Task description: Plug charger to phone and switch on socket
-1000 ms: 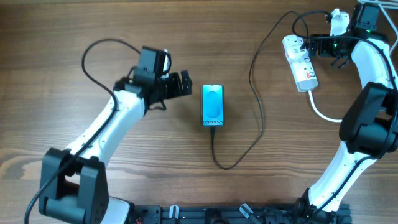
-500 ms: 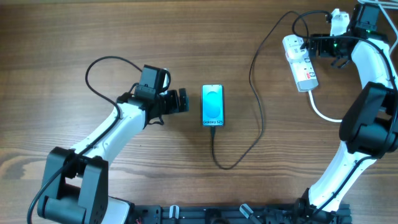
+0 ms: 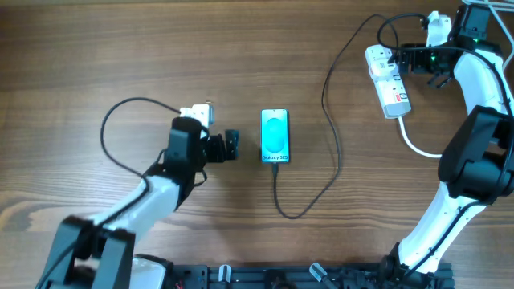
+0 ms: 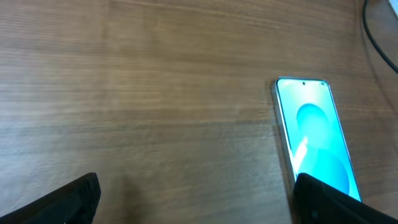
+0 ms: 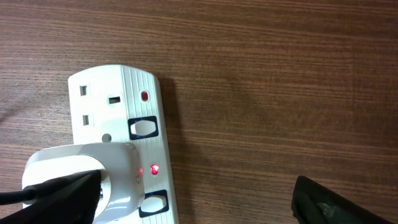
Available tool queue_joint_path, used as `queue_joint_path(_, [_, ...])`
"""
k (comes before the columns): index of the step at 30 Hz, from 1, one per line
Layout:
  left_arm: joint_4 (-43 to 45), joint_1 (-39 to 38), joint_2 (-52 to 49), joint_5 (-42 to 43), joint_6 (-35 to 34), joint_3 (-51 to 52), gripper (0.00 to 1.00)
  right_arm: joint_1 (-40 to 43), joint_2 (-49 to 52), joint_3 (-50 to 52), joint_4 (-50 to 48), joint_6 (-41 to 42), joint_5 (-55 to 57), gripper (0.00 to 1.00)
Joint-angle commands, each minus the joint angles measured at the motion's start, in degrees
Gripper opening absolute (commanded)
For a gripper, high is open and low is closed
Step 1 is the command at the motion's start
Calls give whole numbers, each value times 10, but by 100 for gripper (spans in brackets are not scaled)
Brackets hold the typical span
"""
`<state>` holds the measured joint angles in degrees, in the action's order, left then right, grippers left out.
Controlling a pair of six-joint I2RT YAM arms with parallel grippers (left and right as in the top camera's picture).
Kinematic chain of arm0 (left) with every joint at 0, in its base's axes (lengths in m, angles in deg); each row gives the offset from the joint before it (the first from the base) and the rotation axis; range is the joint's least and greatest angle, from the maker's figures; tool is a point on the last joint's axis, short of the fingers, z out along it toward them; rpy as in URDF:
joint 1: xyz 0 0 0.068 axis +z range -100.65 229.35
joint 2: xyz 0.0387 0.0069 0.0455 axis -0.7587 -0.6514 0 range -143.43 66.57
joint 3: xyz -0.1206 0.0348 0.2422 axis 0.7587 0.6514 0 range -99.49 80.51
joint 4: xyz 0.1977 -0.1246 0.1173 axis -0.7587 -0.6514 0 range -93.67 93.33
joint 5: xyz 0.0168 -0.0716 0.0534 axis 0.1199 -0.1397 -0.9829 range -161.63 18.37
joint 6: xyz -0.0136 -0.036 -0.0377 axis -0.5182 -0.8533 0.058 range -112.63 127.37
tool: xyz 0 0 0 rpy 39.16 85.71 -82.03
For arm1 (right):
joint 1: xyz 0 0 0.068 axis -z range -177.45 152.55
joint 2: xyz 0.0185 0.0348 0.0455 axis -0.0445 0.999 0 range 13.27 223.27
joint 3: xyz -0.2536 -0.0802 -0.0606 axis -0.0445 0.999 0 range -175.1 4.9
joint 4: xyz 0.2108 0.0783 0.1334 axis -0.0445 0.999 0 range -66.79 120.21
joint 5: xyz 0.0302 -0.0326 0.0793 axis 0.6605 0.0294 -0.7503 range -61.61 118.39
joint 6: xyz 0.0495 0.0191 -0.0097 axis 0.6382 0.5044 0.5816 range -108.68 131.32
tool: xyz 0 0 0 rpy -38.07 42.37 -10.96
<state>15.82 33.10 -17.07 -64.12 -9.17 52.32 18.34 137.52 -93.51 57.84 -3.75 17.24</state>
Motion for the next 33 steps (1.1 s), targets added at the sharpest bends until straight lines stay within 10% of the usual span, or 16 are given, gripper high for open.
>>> queue_joint_path(1, [11,19,50,-5,14,64,100,-2,-12,-9,-1,2,-9,100])
queue_joint_path(21, [101,28,265,-6,13,275,100,-2,-12,-9,-1,2,-9,100])
queue_joint_path(33, [-2,28,403,-6,14,279,100,-2,-12,-9,-1,2,-9,100])
